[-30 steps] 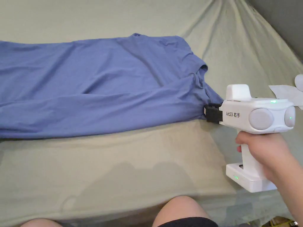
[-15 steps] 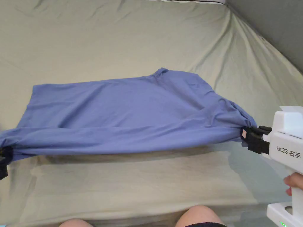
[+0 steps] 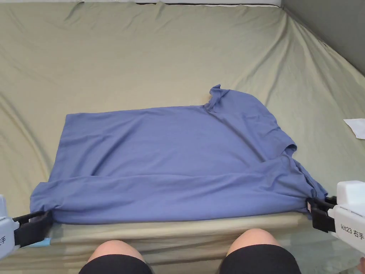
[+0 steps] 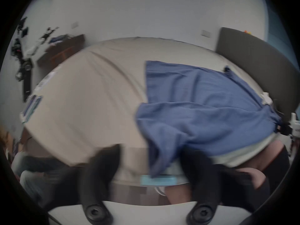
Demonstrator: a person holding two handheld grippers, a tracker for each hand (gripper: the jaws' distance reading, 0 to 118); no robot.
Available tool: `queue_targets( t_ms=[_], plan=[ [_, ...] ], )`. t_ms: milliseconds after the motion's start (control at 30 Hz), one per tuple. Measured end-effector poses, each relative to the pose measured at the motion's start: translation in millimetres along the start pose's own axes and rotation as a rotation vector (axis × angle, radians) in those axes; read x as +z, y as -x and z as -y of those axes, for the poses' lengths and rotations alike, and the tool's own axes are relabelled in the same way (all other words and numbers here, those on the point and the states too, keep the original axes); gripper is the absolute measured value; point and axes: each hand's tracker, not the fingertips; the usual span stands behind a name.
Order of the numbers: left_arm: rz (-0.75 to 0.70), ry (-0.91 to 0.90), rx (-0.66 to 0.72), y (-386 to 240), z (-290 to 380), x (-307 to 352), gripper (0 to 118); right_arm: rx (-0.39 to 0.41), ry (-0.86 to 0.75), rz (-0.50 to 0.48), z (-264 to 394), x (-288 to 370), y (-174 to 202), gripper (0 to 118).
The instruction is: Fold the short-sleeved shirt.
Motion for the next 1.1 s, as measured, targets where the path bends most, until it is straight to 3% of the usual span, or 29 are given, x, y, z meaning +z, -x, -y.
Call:
queue_targets(
  t_ms=[33,67,167,233,267,300,333,367,400,433,467,500,533,633,800,833,867,900,933,1000,1033,1067,1100],
  plan=[
    [-0.012,-0.040,0.025,3,-1,11,109,0.002,-0.027,0.064,-2,8,1,71],
    [0.022,-0.112,0.046,4,-5,26,106,-0.015,-0.058,0.091,-5,17,-1,92],
    [0.030,-0.288,0.083,-5,-25,66,106,-0.126,-0.244,0.075,-26,49,-5,98],
    [0.059,-0.419,0.042,-16,-39,88,94,-0.140,-0.366,0.103,-48,64,3,97],
    [0.070,-0.479,0.023,-24,-47,99,70,-0.140,-0.430,0.115,-57,69,3,86],
    [0.080,-0.539,0.008,-32,-56,107,46,-0.122,-0.482,0.095,-69,73,9,64],
    [0.082,-0.573,-0.022,-42,-66,110,19,-0.089,-0.531,0.084,-81,74,16,21],
    [0.066,-0.598,-0.057,-51,-77,110,0,-0.019,-0.566,0.072,-94,72,24,0],
    [0.042,-0.619,-0.081,-59,-87,107,0,0.026,-0.597,0.089,-105,67,31,0],
    [0.043,-0.653,-0.078,-65,-98,102,0,-0.061,-0.518,0.140,-111,60,37,0],
    [0.070,-0.620,-0.089,-66,-112,88,0,0.040,-0.638,0.114,-124,55,40,0],
    [0.124,-0.581,-0.091,-67,-127,78,0,-0.072,-0.502,0.011,-130,44,41,0],
    [0.160,-0.546,-0.061,-67,-142,63,0,-0.101,-0.436,-0.020,-137,33,43,0],
    [0.135,-0.479,-0.086,-67,-184,1,0,0.009,-0.493,0.004,-153,12,61,0],
    [0.083,-0.176,-0.112,-60,-232,-144,3,0.041,-0.436,-0.048,-167,-29,69,0],
    [0.073,-0.146,-0.079,-55,-238,-170,24,0.048,-0.434,-0.051,-169,-36,69,0],
    [0.049,-0.088,-0.055,-52,-244,-197,71,0.060,-0.426,-0.059,-171,-43,70,0],
    [0.020,-0.023,-0.030,-49,-249,-219,101,0.071,-0.420,-0.065,-172,-49,70,0],
    [0.025,0.049,-0.007,-44,-255,-242,111,0.081,-0.412,-0.071,-174,-55,70,0],
    [0.057,0.069,0.102,-41,-261,-262,94,0.090,-0.400,-0.085,-176,-65,69,0],
    [0.060,0.105,0.160,-39,-265,-273,74,0.094,-0.391,-0.097,-178,-70,67,0],
    [0.043,0.100,0.185,-40,-266,-282,44,0.101,-0.379,-0.110,-180,-77,65,0],
    [0.036,0.103,0.163,-43,-265,-288,41,0.109,-0.372,-0.113,-183,-83,63,0]
  ],
)
